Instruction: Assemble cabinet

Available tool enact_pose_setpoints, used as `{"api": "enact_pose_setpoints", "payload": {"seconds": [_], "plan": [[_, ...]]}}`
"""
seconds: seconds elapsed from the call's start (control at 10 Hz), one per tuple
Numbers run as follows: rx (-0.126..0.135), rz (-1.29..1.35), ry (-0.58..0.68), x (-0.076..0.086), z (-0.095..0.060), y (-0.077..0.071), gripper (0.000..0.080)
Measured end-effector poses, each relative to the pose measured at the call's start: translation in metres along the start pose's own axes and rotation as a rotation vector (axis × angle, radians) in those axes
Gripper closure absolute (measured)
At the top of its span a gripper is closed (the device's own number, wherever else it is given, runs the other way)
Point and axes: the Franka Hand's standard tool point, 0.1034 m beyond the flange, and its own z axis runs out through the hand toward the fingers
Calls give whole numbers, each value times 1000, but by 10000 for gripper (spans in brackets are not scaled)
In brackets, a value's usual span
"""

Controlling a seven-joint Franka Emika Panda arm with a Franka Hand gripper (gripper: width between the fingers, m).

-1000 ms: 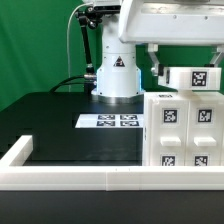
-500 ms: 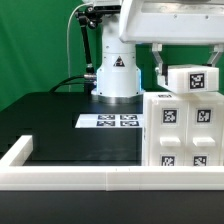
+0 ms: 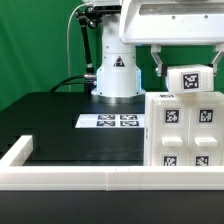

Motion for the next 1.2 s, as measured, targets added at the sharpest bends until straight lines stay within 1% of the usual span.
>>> {"api": "enact_pose_setpoints", "payload": {"seconds": [0.2,0.3,0.5,0.9,1.0,1.2], "plan": [[6,256,-3,-2,0,-4,243],[11,346,-6,-3,0,-4,243],[13,541,-10,-4,1,-7,243],[43,942,-36,-4,1,-10,242],[41,1027,-38,-4,1,-10,242],[49,1127,-60,-4,1,-10,242]]}}
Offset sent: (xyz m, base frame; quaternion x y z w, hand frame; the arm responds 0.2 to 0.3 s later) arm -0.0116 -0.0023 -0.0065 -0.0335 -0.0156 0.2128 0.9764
